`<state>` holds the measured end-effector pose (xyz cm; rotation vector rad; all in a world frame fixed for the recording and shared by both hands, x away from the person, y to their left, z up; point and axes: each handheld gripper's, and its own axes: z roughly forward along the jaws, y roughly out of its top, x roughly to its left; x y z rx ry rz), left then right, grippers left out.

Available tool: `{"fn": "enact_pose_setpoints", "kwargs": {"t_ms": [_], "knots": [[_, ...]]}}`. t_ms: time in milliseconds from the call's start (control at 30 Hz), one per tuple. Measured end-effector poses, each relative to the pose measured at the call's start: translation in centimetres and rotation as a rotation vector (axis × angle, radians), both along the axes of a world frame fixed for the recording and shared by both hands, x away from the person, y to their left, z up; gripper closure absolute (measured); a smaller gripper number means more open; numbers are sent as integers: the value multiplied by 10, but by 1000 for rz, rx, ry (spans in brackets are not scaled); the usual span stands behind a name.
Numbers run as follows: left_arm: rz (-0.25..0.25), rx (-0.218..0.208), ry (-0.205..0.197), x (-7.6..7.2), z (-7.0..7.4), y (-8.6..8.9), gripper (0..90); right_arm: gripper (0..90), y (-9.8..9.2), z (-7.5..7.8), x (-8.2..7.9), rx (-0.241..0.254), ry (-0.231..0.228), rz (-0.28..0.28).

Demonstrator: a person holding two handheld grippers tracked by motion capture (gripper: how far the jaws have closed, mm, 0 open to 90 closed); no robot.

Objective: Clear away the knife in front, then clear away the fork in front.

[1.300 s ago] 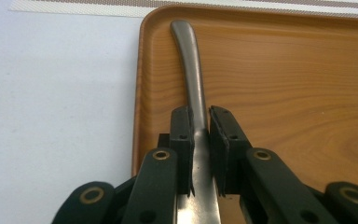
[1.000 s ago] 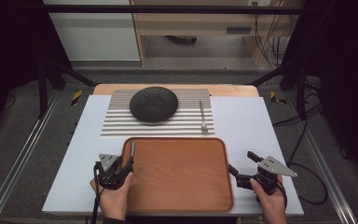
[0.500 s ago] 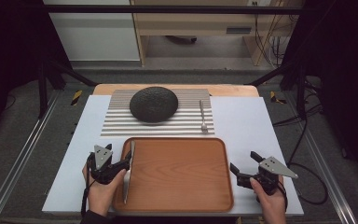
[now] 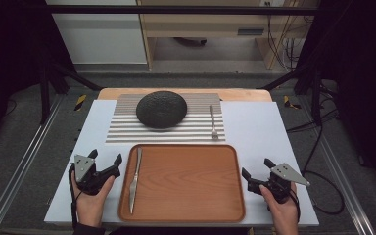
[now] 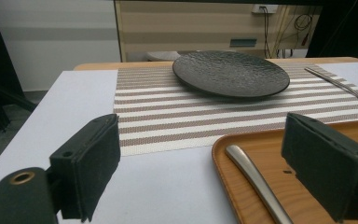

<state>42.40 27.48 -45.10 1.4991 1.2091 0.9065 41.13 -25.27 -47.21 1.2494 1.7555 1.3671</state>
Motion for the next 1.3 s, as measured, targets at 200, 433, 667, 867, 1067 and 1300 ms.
{"fn": "enact_pose_setpoints", "kwargs": {"t_ms": [200,433,667,867,1067,1300], "knots": [[-32,14,-22,-6,2,2,80,76,0,2,1,5,8,-27],[-89,15,-48,-15,2,15,40,81,9,12,13,-36,68,13],[-78,-14,-41,-17,-2,24,31,86,27,31,49,-58,122,56],[-63,-42,-48,-18,1,36,31,98,36,48,77,-62,147,65],[-74,-39,-47,-25,1,43,31,103,42,68,111,-48,173,55],[-62,-24,-66,-25,1,46,30,128,52,80,154,-26,190,19]]}}
